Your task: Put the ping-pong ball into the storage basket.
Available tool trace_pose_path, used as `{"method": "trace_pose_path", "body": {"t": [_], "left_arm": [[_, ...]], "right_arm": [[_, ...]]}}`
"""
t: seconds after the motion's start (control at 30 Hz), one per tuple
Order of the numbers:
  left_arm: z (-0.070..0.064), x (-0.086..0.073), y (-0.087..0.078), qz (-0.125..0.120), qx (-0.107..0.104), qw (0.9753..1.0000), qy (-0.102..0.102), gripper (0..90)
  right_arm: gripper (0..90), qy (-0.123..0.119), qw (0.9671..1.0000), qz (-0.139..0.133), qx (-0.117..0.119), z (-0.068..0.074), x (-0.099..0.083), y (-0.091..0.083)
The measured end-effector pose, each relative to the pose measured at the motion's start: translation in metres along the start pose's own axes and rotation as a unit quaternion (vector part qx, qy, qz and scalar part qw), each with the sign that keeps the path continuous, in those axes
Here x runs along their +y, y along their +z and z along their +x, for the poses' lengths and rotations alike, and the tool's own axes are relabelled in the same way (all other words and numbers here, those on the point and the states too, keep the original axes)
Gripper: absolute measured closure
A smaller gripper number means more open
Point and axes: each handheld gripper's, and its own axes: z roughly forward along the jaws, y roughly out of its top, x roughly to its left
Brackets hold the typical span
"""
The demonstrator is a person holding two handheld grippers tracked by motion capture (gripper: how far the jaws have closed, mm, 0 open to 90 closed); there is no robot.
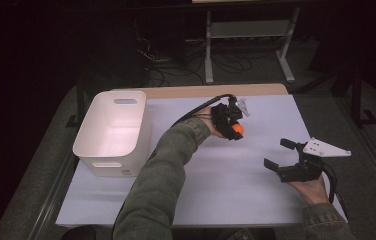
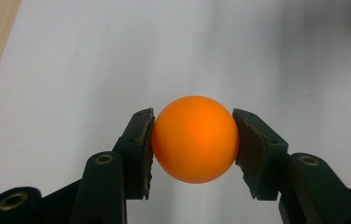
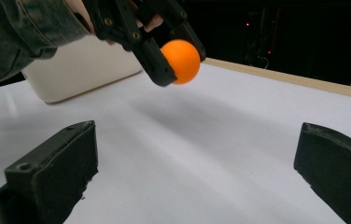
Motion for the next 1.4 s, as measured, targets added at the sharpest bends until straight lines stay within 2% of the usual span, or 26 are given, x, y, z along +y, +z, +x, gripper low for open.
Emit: {"method": "trace_pose_path", "body": {"t": [1.0,1.4], "left_arm": [[-0.004,-0.004,-0.053,-0.019,0.033,0.9993,0.002,50.0],[-0.004,-0.01,-0.077,-0.029,0.049,0.9984,-0.002,50.0]], "right_arm": [[0.0,-0.004,0.9999,0.005,0.008,0.004,0.0,0.005],[0.0,-0.005,0.9999,0.007,0.008,0.004,0.0,0.005]]}}
